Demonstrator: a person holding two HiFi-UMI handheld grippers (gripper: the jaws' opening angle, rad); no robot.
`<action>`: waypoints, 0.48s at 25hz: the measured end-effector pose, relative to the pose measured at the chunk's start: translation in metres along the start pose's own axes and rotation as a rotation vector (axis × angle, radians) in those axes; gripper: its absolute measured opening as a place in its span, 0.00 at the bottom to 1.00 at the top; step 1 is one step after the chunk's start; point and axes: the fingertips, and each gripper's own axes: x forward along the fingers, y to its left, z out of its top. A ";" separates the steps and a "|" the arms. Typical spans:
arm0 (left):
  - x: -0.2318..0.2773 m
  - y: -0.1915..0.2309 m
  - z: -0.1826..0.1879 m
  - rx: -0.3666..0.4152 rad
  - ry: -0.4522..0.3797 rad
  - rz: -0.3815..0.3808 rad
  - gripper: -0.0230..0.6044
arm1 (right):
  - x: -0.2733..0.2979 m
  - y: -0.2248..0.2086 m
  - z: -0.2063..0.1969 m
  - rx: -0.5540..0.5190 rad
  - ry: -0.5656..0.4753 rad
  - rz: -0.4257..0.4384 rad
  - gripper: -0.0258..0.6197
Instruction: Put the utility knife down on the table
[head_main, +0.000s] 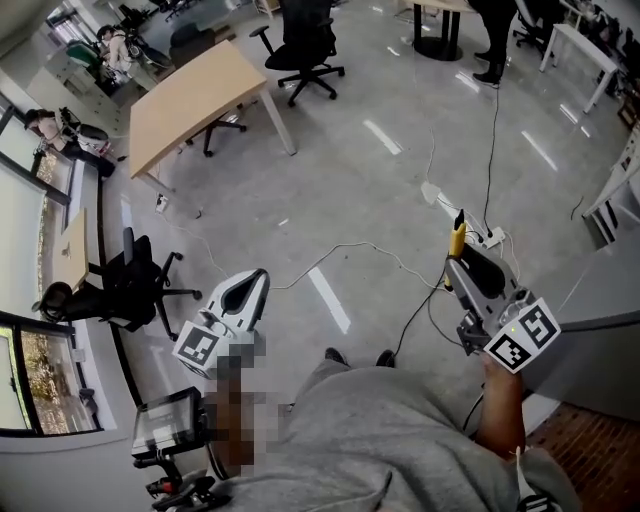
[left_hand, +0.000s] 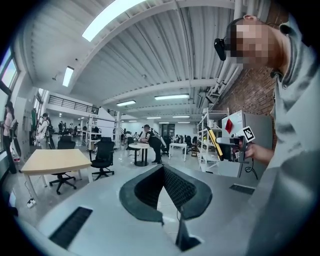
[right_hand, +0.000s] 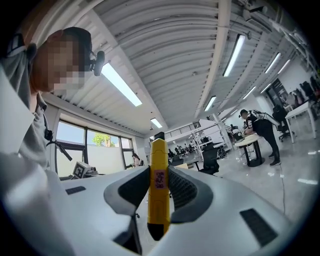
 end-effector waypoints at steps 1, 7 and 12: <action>0.008 0.004 0.000 -0.002 0.003 -0.001 0.04 | 0.004 -0.008 -0.002 0.007 0.002 -0.003 0.22; 0.077 0.055 -0.001 -0.024 0.014 -0.032 0.04 | 0.053 -0.060 -0.006 0.025 0.028 -0.041 0.22; 0.129 0.099 0.010 -0.028 -0.027 -0.081 0.04 | 0.091 -0.086 0.004 0.007 0.024 -0.087 0.22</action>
